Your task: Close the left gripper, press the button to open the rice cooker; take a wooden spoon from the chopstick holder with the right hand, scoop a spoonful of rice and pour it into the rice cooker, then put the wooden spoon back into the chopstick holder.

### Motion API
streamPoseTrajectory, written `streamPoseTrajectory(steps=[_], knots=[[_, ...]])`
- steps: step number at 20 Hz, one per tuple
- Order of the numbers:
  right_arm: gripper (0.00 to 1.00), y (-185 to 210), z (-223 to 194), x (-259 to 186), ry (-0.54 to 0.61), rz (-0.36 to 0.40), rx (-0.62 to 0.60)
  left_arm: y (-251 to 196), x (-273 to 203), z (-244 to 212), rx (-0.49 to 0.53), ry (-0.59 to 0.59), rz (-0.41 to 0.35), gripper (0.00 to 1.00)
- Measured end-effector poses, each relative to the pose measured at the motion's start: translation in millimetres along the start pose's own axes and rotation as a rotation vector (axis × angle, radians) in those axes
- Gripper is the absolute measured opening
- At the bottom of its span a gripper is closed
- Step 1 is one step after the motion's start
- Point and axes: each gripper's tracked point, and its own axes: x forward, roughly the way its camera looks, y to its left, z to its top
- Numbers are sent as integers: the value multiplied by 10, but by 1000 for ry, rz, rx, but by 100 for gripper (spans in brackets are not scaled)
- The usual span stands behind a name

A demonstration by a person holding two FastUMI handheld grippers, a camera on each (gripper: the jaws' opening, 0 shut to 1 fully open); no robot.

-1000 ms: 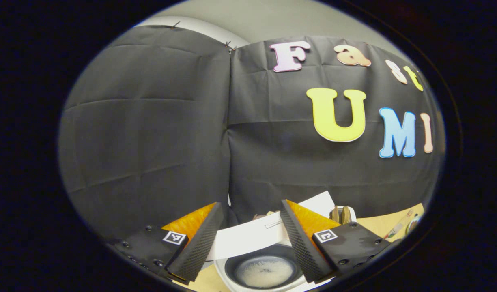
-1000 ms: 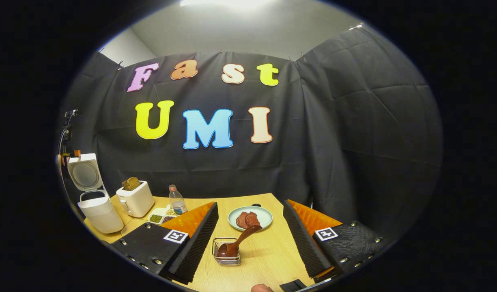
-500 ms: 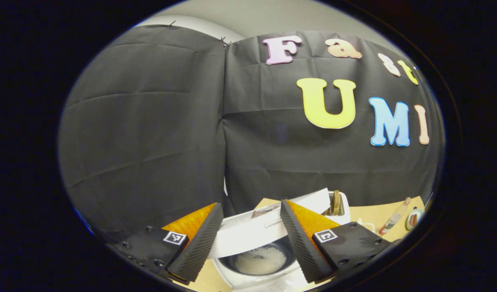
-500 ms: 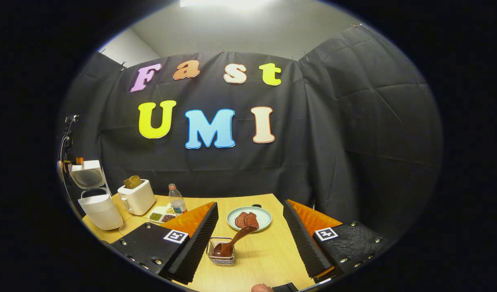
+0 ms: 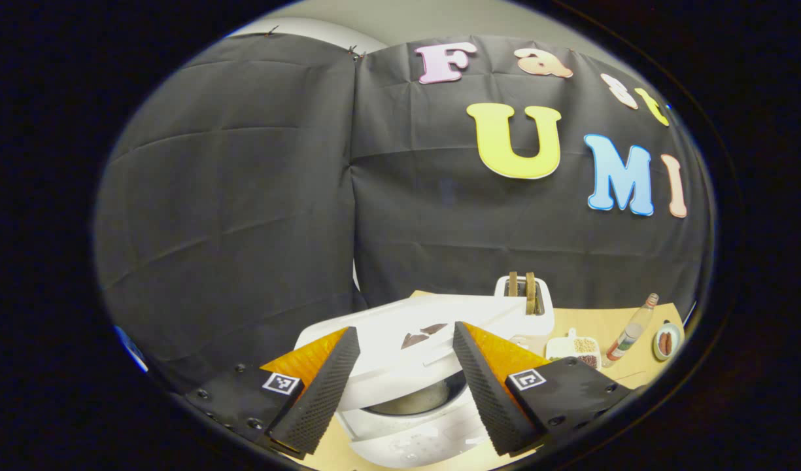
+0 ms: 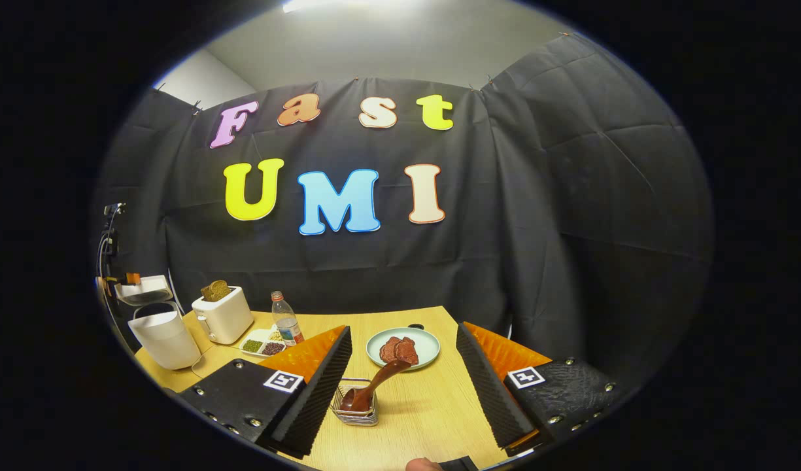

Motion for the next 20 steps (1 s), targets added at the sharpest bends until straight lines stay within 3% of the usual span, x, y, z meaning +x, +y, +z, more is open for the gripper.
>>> streamPoseTrajectory(steps=[6,7,8,9,11,20], knots=[[98,-12,-30,10,5,11,-12,-77,-96,-268,16,37,-5,100],[98,-9,-30,11,7,11,-10,-104,-99,-335,24,45,-7,96],[98,-17,-36,15,7,12,-9,-127,-93,-406,30,55,-9,100],[98,-26,-33,17,5,11,-9,-131,-94,-474,36,65,-11,96],[98,-14,-31,27,4,12,-7,-182,-96,-598,53,86,-13,100],[98,9,-87,54,13,7,-13,-270,-25,-915,42,144,-25,100]])
